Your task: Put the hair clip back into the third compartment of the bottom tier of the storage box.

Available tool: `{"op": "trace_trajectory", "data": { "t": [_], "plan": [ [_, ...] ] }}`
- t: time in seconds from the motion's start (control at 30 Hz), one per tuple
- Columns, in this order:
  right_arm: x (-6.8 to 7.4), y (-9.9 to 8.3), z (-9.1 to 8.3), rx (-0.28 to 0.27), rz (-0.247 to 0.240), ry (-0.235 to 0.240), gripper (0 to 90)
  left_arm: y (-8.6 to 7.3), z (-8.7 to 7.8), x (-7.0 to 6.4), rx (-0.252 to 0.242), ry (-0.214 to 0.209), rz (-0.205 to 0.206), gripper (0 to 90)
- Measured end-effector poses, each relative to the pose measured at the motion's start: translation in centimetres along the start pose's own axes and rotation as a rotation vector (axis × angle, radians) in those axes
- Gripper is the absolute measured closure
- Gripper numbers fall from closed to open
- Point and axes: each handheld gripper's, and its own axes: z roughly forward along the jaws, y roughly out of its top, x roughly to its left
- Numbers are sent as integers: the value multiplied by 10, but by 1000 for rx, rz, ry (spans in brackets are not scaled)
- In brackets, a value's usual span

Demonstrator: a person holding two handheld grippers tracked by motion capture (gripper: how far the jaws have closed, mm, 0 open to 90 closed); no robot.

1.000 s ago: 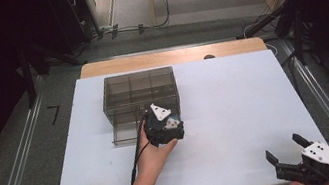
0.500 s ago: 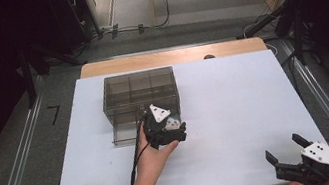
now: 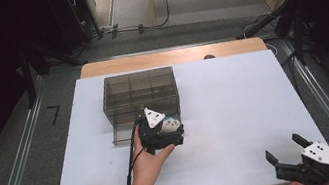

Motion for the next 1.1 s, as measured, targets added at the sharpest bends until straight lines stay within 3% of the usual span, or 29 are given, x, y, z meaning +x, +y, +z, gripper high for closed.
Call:
{"op": "trace_trajectory", "data": {
  "t": [0.73,1.1],
  "plan": [
    [1,0,0,2,1,0,0,-18,-49,19,-89,-29,-14,0],
    [2,0,1,3,-3,2,0,-34,-73,28,-149,-6,-28,0]
  ]
}}
